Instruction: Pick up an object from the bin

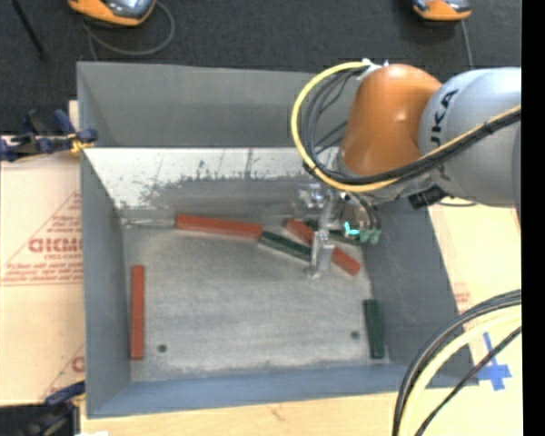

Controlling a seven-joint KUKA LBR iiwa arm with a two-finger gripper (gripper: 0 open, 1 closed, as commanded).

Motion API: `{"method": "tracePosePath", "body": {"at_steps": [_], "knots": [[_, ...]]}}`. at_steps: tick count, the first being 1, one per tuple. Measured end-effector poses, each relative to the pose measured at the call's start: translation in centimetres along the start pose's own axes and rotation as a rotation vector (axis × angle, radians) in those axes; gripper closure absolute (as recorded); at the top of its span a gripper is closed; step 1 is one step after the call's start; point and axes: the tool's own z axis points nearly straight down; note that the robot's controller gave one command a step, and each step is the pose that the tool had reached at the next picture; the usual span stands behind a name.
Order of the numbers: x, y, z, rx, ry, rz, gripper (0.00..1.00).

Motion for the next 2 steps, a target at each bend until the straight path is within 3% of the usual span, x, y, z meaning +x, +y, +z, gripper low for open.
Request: {"method": "tracePosePath", "body": {"at_steps": [1, 2], "knots": [[0.4, 0.3, 9.0, -0.001, -0.006, 0.165, 0.0], [1.3, 2.4, 5.6, -0.003, -0.011, 0.291, 0.0]]}}
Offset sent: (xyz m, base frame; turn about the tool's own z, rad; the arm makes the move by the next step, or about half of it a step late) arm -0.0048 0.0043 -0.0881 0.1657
